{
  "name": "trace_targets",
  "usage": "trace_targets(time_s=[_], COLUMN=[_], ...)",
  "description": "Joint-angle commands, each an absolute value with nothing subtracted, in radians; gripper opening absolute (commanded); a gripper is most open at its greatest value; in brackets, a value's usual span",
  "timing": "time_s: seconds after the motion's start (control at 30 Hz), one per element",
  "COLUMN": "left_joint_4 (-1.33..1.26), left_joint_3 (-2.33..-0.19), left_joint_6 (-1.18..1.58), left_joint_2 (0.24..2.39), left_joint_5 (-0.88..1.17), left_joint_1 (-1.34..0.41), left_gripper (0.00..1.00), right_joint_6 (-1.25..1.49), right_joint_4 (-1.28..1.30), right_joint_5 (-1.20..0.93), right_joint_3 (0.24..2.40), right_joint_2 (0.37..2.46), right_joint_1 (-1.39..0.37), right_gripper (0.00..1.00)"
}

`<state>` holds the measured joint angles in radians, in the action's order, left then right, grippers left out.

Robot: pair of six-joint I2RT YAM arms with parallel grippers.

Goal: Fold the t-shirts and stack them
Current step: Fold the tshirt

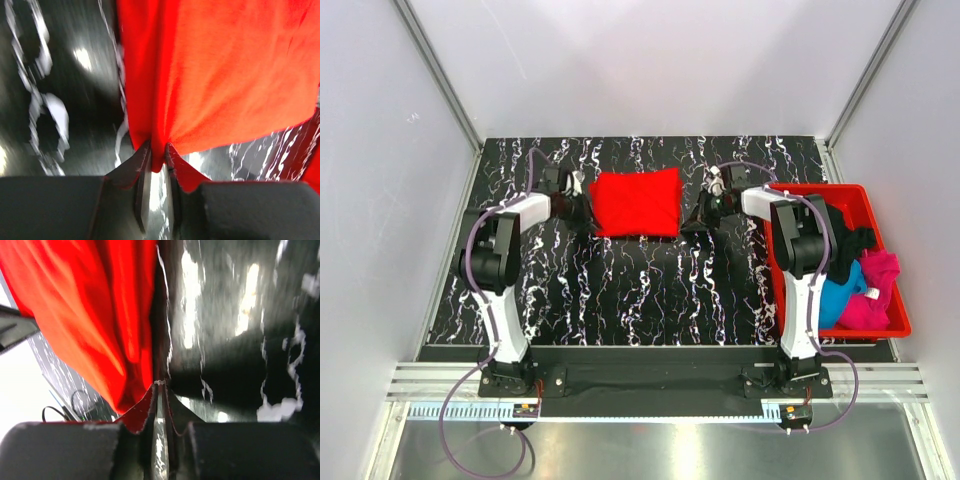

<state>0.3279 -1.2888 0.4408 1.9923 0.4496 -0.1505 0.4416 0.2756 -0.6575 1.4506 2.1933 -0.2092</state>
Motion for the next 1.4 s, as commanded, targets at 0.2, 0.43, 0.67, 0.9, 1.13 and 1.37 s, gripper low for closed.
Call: trace_targets(time_s=[0.2,0.43,0.67,0.9,1.13,1.37], left_joint_4=[0.403,0.508,0.454,0.324,0.279,0.235], left_joint_3=[-1.097,-1.325,-1.511,-1.594,-1.657,-1.651], left_joint_6=[0.574,0.496,0.434,0.413,0.402,0.41], left_joint_2=[1.74,1.744,1.92,2.078,2.175,2.192], left_joint_5=[0.319,0.222,0.279,0.422,0.425,0.428], left_joint_1=[-0.207,-0.195,-0.167,-0.137,-0.124,-0.107], left_gripper=[0.42,0.52,0.51,0.49,0.49,0.49], right_joint_6=[0.42,0.39,0.276,0.224,0.304,0.455], right_joint_4=[0.21,0.34,0.419,0.338,0.232,0.048], right_joint_5=[-0.67,-0.617,-0.597,-0.724,-0.716,-0.795], right_joint_3=[1.264,1.503,1.862,2.115,2.235,2.273], right_joint_2=[1.977,2.006,2.238,2.459,2.588,2.684], right_joint_1=[-0.219,-0.219,-0.219,-0.221,-0.219,-0.219], right_gripper=[0.28,0.55,0.65,0.75,0.66,0.64])
